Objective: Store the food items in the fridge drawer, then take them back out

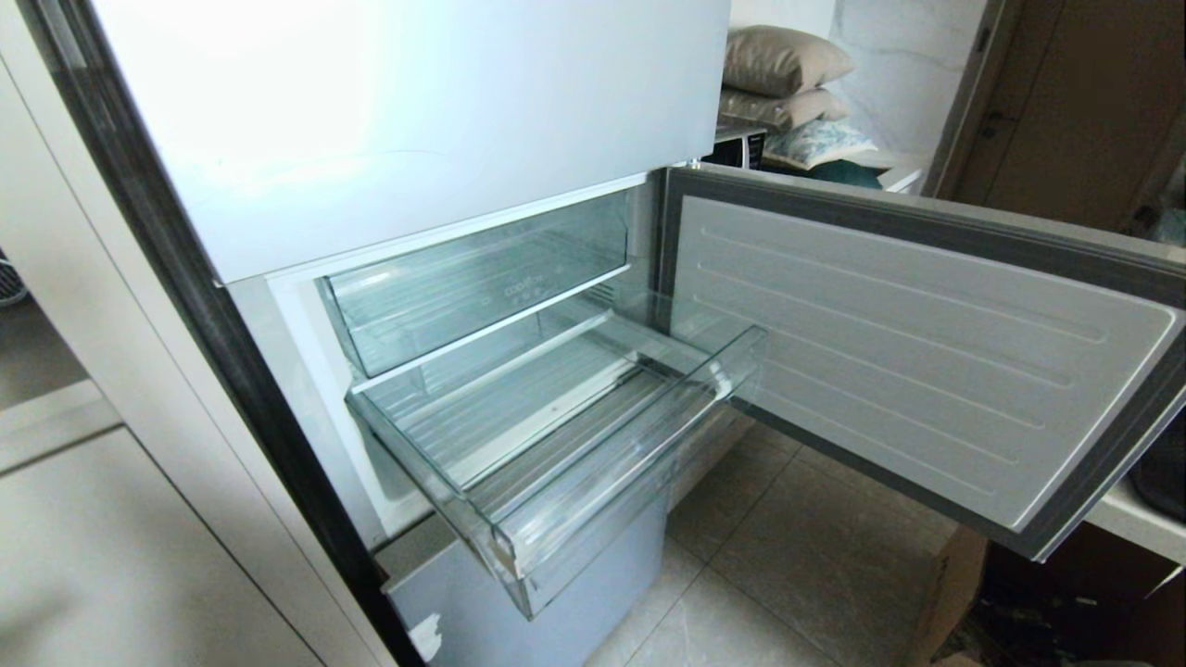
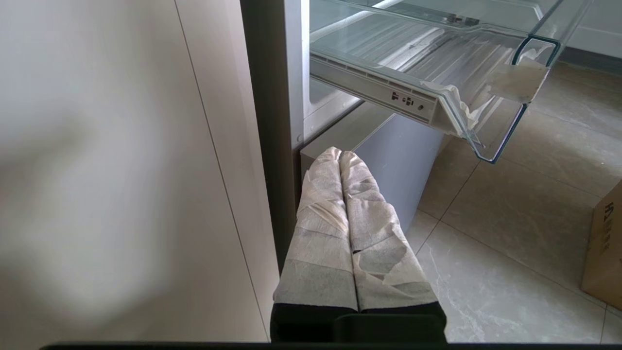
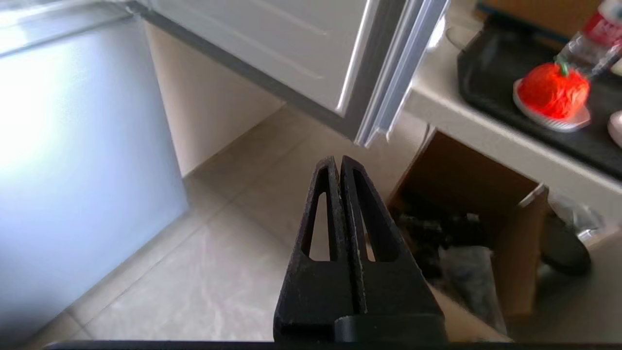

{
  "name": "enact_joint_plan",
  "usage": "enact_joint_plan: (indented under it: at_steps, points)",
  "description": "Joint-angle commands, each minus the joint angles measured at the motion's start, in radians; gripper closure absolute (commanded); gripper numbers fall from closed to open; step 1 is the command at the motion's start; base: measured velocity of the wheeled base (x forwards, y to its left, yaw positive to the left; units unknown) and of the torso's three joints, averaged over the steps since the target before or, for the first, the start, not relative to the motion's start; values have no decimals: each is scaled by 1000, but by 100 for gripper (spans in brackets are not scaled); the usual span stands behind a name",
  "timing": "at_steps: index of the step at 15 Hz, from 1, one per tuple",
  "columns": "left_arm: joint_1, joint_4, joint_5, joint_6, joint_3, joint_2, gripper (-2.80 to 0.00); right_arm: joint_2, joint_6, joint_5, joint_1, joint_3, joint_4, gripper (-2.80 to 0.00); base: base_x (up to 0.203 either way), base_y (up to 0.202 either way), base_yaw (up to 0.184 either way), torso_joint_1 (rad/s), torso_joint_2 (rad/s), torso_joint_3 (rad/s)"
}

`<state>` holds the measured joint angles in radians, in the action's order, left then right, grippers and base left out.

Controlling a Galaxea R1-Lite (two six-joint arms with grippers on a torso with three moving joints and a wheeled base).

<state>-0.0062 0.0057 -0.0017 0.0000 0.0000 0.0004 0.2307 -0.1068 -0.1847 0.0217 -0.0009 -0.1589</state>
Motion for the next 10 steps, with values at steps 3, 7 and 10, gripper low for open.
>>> enact_joint_plan:
  at_steps: [3,7,10]
  points:
    - [0,0,0,0,0,0,0,-235,5,132,-20,1,63,0,0,0,0,0,0,0]
    - [0,0,0,0,0,0,0,-229,133,175,-20,1,110,0,0,0,0,0,0,0]
    - [0,0,0,0,0,0,0,-229,137,175,-20,1,114,0,0,0,0,0,0,0]
